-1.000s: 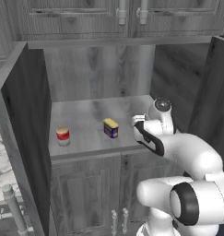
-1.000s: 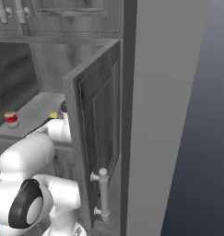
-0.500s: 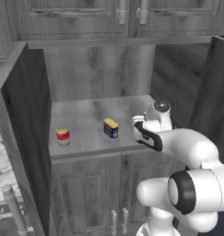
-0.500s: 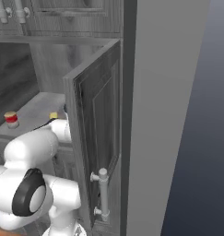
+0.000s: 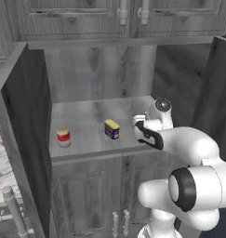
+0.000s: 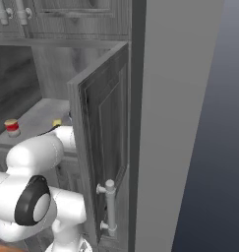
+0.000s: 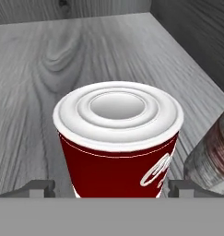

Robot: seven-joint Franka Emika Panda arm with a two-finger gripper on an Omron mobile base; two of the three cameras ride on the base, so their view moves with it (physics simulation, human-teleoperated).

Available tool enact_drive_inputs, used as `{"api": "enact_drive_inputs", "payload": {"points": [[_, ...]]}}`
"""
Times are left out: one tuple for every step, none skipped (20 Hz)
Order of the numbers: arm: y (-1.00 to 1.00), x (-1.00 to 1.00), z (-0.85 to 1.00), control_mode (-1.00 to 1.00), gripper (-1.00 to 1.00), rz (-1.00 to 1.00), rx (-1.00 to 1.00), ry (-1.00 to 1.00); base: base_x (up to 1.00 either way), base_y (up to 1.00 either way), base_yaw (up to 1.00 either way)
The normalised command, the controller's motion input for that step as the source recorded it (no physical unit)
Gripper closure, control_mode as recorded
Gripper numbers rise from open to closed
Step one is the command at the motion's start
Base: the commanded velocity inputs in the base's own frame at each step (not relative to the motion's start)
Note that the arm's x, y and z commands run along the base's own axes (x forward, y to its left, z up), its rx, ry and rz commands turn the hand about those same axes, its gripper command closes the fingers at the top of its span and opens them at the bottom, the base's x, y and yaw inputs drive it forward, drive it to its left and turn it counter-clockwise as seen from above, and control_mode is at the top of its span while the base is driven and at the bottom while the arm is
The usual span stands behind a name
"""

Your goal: Stack two cans on top of the other two cans in the cabinet.

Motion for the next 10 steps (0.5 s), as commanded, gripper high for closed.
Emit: {"api": "enact_drive_inputs", "payload": {"points": [[-0.02,0.00,-0.01,-1.00,1.00,0.00,0.00,0.00,0.00,0.00,0.00],[0.00,0.00,-0.05,-1.00,1.00,0.00,0.00,0.00,0.00,0.00,0.00],[0.00,0.00,-0.04,-1.00,1.00,0.00,0.00,0.00,0.00,0.00,0.00],[-0.02,0.00,-0.05,-1.00,1.00,0.00,0.00,0.00,0.00,0.00,0.00],[0.00,0.00,-0.07,-1.00,1.00,0.00,0.00,0.00,0.00,0.00,0.00],[0.00,0.00,-0.07,-1.00,1.00,0.00,0.00,0.00,0.00,0.00,0.00],[0.00,0.00,-0.09,-1.00,1.00,0.00,0.00,0.00,0.00,0.00,0.00],[0.00,0.00,-0.08,-1.00,1.00,0.00,0.00,0.00,0.00,0.00,0.00],[0.00,0.00,-0.07,-1.00,1.00,0.00,0.00,0.00,0.00,0.00,0.00],[0.00,0.00,-0.05,-1.00,1.00,0.00,0.00,0.00,0.00,0.00,0.00]]}}
